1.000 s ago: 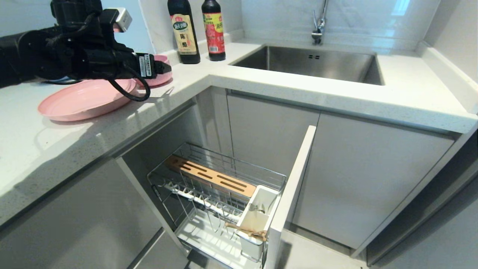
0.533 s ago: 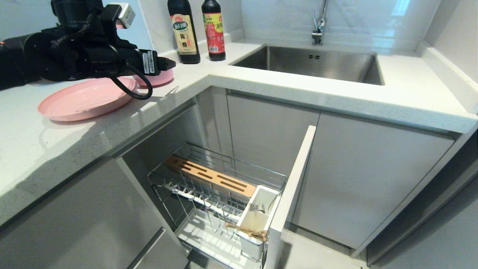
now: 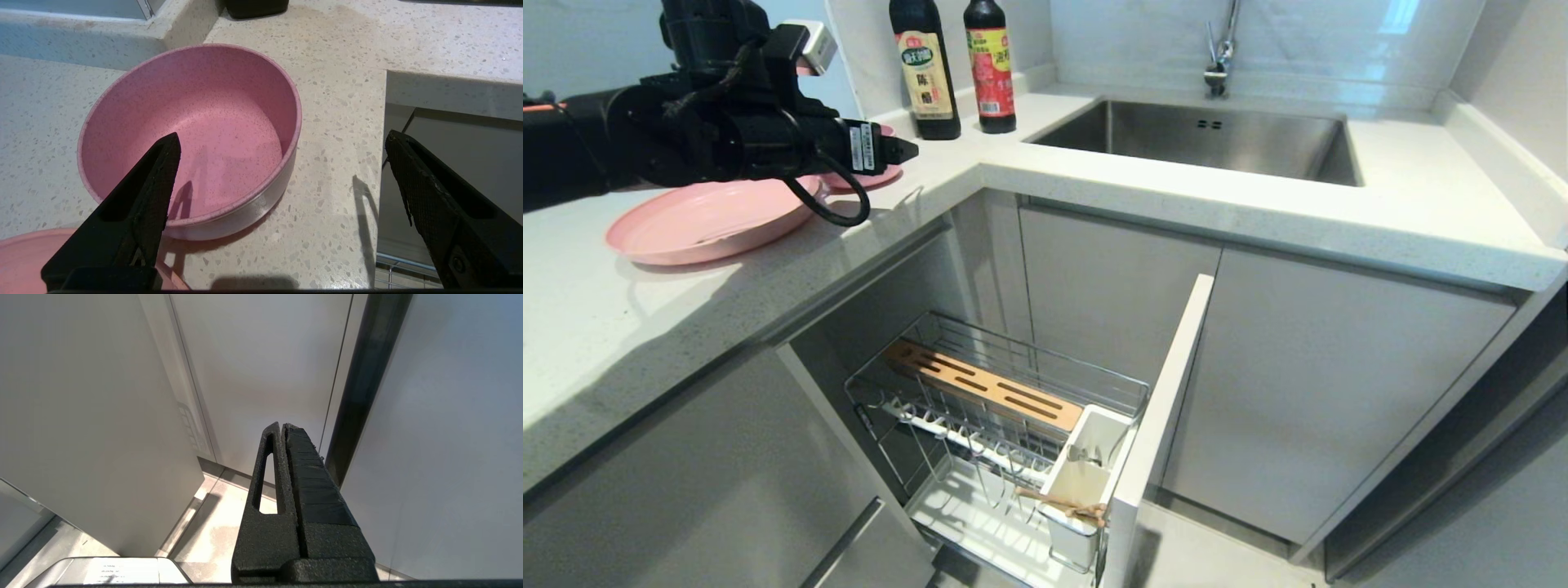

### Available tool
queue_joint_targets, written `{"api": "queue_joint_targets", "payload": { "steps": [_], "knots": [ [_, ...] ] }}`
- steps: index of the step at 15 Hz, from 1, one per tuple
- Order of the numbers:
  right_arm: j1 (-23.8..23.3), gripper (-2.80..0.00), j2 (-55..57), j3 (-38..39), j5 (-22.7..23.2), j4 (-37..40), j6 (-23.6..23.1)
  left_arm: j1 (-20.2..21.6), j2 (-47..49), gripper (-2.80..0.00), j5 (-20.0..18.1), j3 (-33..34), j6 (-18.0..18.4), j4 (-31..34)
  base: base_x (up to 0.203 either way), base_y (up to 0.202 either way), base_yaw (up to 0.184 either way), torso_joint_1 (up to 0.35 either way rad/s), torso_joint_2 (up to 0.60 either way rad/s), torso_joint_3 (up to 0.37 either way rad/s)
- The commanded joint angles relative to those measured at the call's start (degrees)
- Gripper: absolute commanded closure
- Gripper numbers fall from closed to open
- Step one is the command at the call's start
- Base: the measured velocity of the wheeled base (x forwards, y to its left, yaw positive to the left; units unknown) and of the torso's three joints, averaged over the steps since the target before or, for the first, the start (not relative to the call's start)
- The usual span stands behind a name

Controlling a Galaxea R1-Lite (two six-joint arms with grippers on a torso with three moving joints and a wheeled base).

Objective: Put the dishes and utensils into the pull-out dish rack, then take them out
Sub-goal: Pick up the bowl and place it in the cupboard

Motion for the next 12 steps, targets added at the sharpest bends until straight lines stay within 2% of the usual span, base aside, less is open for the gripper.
{"api": "queue_joint_targets", "payload": {
  "steps": [1,12],
  "knots": [
    [0.0,0.0,0.0,0.1,0.0,0.0,0.0,-0.2,0.6,-2.8,0.0,0.0,0.1,-0.6,0.0,0.0,0.0,0.0,0.0,0.0],
    [0.0,0.0,0.0,0.1,0.0,0.0,0.0,0.0,2.0,-2.8,-0.5,-0.1,0.1,-2.1,0.0,0.0,0.0,0.0,0.0,0.0]
  ]
}}
